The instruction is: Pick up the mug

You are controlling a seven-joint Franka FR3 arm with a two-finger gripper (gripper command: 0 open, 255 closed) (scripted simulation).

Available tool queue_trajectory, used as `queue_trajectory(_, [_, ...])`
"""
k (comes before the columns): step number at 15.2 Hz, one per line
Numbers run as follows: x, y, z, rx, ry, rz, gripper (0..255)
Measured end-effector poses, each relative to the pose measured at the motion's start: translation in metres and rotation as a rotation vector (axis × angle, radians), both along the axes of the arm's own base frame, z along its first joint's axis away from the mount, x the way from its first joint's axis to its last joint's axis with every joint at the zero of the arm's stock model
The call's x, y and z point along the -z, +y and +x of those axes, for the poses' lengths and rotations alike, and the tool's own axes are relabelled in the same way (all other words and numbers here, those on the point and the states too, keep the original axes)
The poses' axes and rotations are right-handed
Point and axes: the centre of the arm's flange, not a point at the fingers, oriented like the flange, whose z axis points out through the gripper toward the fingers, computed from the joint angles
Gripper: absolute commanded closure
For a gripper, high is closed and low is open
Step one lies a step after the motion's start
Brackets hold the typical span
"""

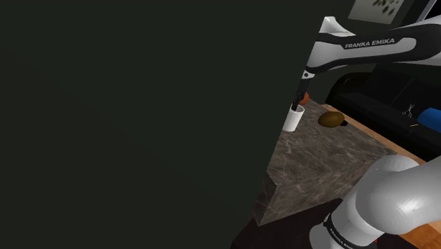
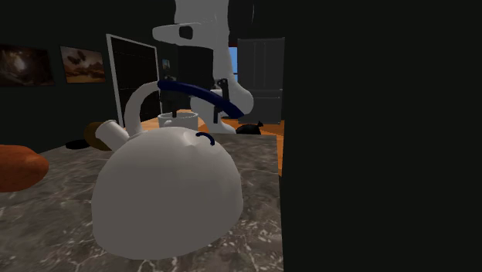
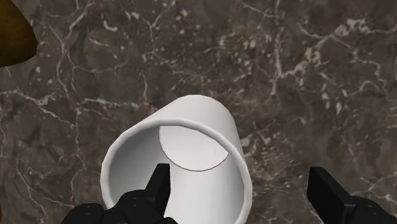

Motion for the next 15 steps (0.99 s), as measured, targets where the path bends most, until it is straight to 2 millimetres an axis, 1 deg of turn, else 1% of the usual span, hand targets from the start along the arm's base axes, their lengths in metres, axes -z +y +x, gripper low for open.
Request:
queue_trajectory(2, [0.0103,0.0010,0.0004,0.000,0.000,0.000,0])
queue_trajectory(3, [0.0120,0.0009,0.0007,0.000,0.000,0.000,255])
queue_trajectory(13, [0.0135,0.0013,0.0008,0.000,-0.001,0.000,255])
queue_trajectory(15, [0.0070,0.0018,0.0008,0.000,0.000,0.000,255])
